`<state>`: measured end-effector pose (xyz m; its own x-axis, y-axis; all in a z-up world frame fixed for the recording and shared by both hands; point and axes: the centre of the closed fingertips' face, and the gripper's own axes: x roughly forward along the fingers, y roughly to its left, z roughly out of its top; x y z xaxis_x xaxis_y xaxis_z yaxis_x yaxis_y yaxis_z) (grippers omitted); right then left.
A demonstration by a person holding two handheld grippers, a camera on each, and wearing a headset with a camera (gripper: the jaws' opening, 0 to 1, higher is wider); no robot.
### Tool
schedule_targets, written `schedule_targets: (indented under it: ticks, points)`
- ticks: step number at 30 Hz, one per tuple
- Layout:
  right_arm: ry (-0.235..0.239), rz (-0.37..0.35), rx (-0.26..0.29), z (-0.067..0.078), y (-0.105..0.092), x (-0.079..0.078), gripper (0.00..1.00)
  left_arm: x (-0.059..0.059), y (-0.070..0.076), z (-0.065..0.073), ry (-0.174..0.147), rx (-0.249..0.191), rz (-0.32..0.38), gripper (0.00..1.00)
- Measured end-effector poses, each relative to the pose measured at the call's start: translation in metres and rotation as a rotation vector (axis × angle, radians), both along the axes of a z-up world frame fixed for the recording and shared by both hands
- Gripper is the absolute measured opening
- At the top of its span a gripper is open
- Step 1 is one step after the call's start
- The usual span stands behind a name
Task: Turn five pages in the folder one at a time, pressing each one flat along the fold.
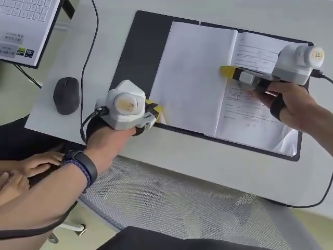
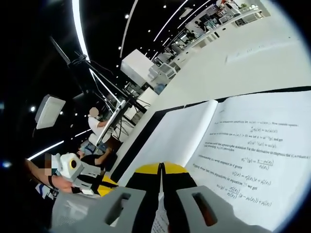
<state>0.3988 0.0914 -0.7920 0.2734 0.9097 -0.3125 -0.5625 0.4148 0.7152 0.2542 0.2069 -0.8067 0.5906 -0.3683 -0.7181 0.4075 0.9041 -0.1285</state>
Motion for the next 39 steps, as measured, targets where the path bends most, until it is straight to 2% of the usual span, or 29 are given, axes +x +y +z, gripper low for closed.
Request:
schedule_targets:
  ticks: [4, 9, 13, 18, 22, 32, 35, 39]
  points:
    - [0.007, -0.049, 0.011, -0.002, 0.0, 0.027, 0.0, 0.0, 0.0, 0.0, 0.002, -0.001, 0.003, 0.07]
    - [-0.005, -0.099, -0.002, -0.004, -0.001, 0.06, 0.0, 0.001, 0.0, -0.001, 0.003, -0.005, 0.012, 0.07]
    - [0.003, -0.135, 0.003, -0.004, -0.001, 0.068, 0.0, 0.001, 0.0, -0.001, 0.004, -0.008, 0.017, 0.07]
    - [0.024, -0.222, 0.023, -0.005, -0.006, 0.101, 0.0, 0.001, 0.001, -0.001, 0.003, -0.012, 0.024, 0.06]
    - [0.037, -0.252, 0.032, -0.007, -0.007, 0.113, 0.0, -0.001, 0.002, -0.002, 0.004, -0.013, 0.025, 0.07]
    - [0.024, -0.253, 0.034, -0.005, -0.007, 0.106, 0.0, -0.004, 0.003, -0.001, 0.006, -0.013, 0.021, 0.06]
    - [0.024, -0.229, 0.033, -0.006, -0.007, 0.1, 0.0, -0.004, 0.003, -0.001, 0.006, -0.013, 0.02, 0.06]
    - [0.003, -0.165, 0.012, -0.004, -0.006, 0.083, 0.0, -0.003, 0.005, 0.0, 0.006, -0.019, 0.029, 0.05]
